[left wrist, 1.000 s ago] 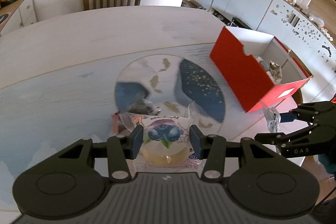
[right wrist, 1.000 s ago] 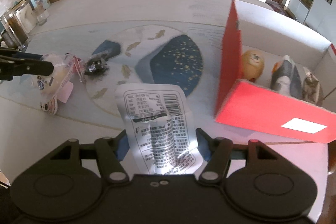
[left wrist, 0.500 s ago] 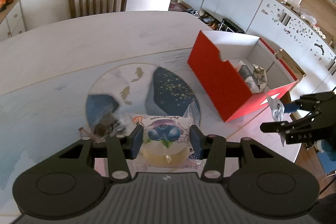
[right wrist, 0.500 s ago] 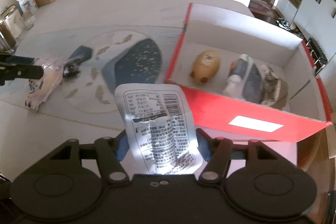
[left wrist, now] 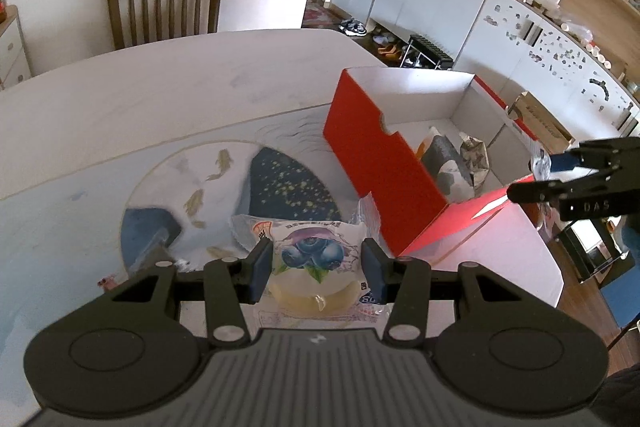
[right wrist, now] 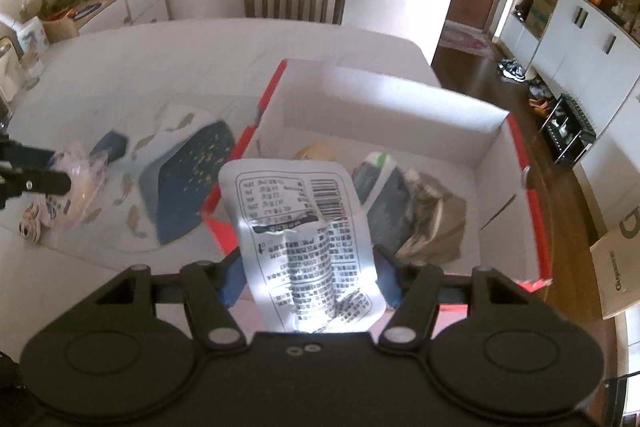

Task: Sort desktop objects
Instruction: 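Carry the bread bag and white packet with both grippers over the box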

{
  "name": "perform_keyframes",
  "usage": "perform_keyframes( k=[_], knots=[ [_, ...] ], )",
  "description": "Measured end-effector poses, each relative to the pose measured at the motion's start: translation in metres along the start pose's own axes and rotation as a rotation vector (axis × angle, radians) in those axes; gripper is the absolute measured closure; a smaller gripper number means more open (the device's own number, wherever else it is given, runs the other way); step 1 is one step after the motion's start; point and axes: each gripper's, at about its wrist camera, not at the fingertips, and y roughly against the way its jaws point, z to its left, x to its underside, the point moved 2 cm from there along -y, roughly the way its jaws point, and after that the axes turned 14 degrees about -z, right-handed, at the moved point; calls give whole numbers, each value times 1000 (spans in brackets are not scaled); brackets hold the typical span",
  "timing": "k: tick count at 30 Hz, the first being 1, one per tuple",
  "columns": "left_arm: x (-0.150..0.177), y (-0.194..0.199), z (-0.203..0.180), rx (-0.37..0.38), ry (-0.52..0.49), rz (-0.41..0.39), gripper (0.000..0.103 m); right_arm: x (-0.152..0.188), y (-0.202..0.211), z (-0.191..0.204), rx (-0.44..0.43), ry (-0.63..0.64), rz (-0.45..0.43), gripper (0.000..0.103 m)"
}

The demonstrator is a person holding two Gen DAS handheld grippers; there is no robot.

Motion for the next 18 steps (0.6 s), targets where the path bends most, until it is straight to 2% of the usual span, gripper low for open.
perform_keyframes(
  k=[18],
  knots=[
    [-29,-28,-42,34,-50,-21,56,-20,-17,-46,31,38,-29,40]
  ],
)
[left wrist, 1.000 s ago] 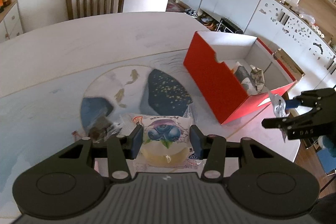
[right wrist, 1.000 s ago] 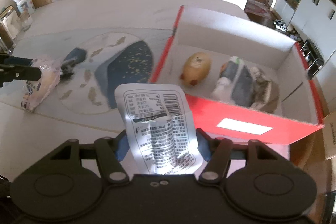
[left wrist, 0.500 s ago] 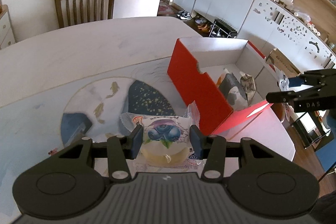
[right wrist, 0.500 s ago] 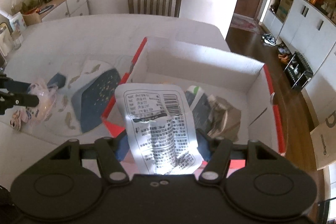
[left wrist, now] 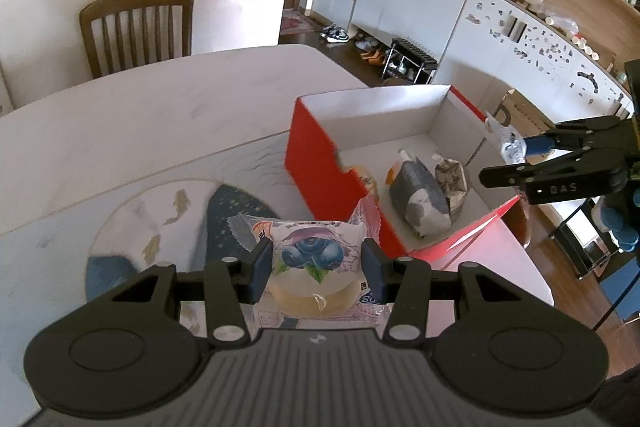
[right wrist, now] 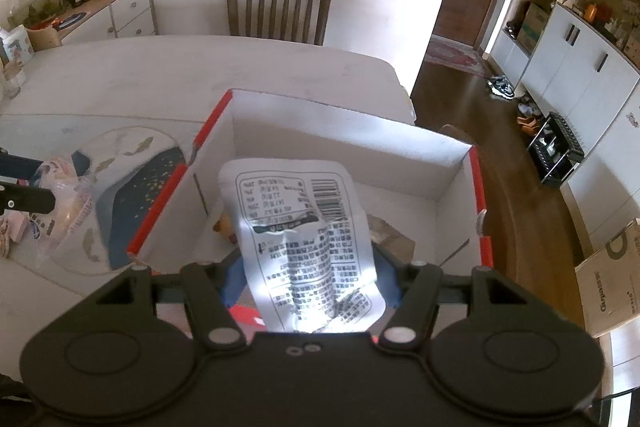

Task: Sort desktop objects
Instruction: 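Carry the bread bag and white packet with both grippers over the box, then lower the bread bag and white packet into the box and open both grippers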

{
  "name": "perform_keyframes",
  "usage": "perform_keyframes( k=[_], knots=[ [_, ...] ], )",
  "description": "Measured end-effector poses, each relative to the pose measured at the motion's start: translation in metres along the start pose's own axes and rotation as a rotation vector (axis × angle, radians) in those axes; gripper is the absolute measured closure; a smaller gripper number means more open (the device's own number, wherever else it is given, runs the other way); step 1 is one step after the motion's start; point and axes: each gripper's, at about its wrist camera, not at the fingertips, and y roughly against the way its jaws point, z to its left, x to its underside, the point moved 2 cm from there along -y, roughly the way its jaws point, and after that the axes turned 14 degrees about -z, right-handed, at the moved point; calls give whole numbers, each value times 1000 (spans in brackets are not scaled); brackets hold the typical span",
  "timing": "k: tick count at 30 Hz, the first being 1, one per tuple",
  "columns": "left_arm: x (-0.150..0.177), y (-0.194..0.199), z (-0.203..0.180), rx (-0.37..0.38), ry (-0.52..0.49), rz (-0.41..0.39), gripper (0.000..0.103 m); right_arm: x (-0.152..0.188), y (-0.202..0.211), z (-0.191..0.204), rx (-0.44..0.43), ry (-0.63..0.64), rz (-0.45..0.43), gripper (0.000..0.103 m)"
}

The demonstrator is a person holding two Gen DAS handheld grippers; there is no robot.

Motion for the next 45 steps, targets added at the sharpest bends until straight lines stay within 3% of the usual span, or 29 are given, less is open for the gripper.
perform_keyframes(
  k=[31,45],
  knots=[
    [-39,-77,-77,116,-136,15,56,-2,-49,-47,-7,-10,33,40],
    [-24,-128,-87,103,-196,107,56,7,-92,-61,17,11,98,40]
  ],
)
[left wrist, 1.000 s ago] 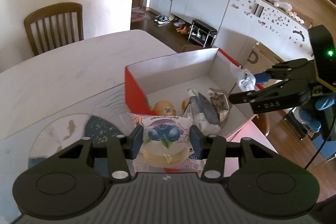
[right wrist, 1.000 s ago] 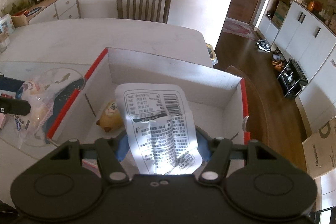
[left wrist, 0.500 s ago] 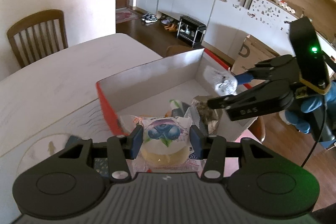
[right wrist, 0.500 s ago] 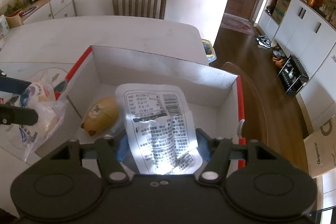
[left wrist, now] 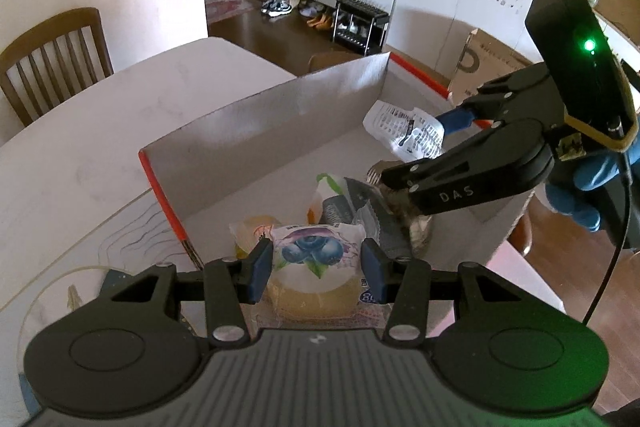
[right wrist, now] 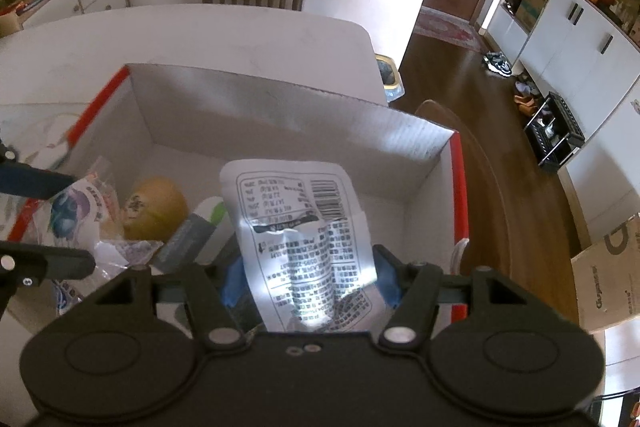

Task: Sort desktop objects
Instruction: 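Lower the bread bag and white packet into the box and open both grippers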

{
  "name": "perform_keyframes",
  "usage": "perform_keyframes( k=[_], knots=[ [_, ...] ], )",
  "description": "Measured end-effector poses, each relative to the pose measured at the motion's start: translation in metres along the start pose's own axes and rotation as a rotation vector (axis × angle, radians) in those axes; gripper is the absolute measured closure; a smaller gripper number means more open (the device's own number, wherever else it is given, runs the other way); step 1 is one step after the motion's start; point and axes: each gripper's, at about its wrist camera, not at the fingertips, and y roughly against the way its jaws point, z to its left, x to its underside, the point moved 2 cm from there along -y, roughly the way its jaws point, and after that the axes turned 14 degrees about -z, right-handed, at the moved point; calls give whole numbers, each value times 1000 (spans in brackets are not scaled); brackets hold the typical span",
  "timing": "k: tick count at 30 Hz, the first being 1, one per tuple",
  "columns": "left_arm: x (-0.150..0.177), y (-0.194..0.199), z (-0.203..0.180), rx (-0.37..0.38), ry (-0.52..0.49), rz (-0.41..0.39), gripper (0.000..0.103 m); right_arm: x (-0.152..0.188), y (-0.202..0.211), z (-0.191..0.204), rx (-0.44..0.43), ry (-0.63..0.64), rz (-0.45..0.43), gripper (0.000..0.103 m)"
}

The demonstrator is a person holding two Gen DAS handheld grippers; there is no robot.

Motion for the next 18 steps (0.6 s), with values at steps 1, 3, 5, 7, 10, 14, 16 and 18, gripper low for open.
perform_keyframes(
  k=[1,3,5,7,10,14,16,18],
  knots=[
    [0,-2,1,-1,0,4,56,0,-3,0,0,1,4,40],
    [1,-6,2,-3,-3,13,56,1,-8,-1,2,3,11,40],
    [3,-10,2,-6,-8,22,56,1,-13,-2,0,4,17,40],
    [3,-13,4,-6,-7,31,56,0,-20,-3,-8,-5,31,40],
    [5,-16,4,-6,-5,38,56,1,-31,-2,-8,-12,48,40],
    [5,-19,4,1,-5,45,56,5,-41,1,-12,-21,66,40],
    [7,-20,4,4,-5,51,56,8,-42,3,-15,-18,70,41],
    [8,-22,4,8,-5,60,56,11,-44,5,-20,-18,81,50]
  ],
)
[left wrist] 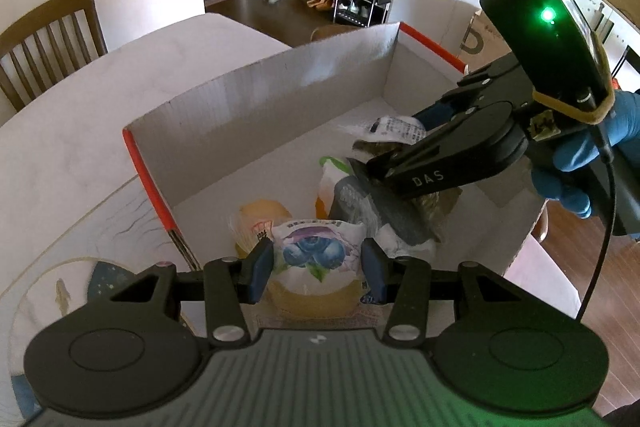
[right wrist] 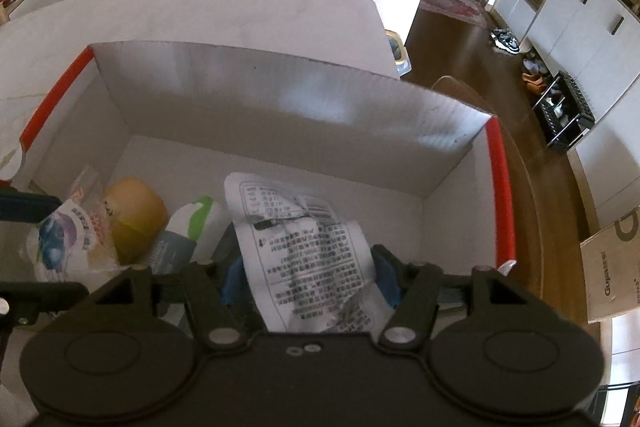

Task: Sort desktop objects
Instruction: 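Lower the bread bag and white packet into the box and open both grippers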

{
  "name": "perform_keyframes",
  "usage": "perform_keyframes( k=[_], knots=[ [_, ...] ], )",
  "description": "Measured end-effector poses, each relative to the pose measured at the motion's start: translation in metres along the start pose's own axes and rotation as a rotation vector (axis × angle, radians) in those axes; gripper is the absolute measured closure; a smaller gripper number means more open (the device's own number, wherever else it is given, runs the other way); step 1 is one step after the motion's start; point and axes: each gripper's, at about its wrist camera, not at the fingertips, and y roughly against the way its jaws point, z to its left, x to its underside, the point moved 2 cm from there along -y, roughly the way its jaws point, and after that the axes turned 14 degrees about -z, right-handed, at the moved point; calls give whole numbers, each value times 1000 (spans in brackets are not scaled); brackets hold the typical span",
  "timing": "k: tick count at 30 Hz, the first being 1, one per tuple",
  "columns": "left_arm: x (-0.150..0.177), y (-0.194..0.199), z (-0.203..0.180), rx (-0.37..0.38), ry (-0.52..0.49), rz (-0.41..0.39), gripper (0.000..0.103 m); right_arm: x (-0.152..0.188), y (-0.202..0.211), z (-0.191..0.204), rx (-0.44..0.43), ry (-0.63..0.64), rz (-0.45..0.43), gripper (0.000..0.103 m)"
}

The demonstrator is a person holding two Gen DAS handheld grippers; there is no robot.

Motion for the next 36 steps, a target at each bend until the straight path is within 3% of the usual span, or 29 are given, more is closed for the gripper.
perform_keyframes(
  k=[6,10,23,36],
  knots=[
    [0,-1,-2,10,-10,6,54,5,2,3,-5,-1,-2,48],
    [2,0,-4,11,-15,9,54,4,9,0,-12,-13,-22,37],
    [1,12,-3,5,28,-16,49,0,39,-2,-23,-30,-58,35],
    [0,47,-6,-9,50,-92,49,-3,90,3,-38,-44,-125,35]
  ],
)
